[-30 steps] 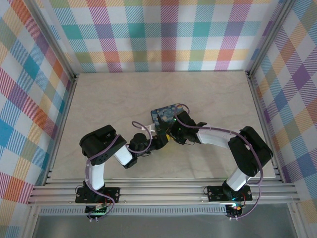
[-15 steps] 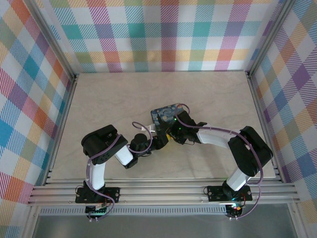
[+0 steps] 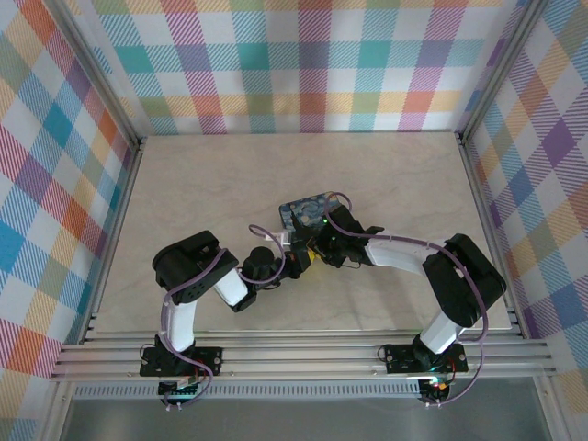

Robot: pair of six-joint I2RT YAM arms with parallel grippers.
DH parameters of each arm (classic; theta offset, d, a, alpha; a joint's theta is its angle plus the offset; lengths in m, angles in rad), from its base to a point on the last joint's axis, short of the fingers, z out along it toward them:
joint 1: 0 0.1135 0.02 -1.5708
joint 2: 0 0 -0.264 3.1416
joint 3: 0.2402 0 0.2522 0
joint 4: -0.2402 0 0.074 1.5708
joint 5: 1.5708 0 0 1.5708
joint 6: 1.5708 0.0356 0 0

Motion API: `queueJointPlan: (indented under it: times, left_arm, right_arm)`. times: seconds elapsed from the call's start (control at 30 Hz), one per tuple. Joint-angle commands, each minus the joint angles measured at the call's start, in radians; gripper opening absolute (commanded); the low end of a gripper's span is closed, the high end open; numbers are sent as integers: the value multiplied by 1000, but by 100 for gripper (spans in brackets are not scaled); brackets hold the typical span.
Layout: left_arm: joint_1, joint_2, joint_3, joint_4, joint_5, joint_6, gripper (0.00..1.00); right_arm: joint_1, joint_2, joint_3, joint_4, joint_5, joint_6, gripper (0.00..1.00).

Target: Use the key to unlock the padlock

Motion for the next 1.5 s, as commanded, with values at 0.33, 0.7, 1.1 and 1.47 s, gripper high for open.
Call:
queueJointPlan:
  times: [0.33, 0.7, 1.1, 1.47]
  left_arm:
    - [-164, -214, -42, -253, -309, 623, 0]
    - [-155, -249, -81, -249, -300, 515, 0]
    - [-159, -306, -63, -366, -308, 571, 0]
    - [-197, -338, -27, -463, -346, 653, 0]
  right_arm:
    - [50, -67, -4, -155, -126, -15, 21]
    - [50, -192, 38, -278, -16, -81, 58]
    - [49, -177, 4, -235, -63, -80, 55]
    - [49, -80, 35, -179, -103, -79, 50]
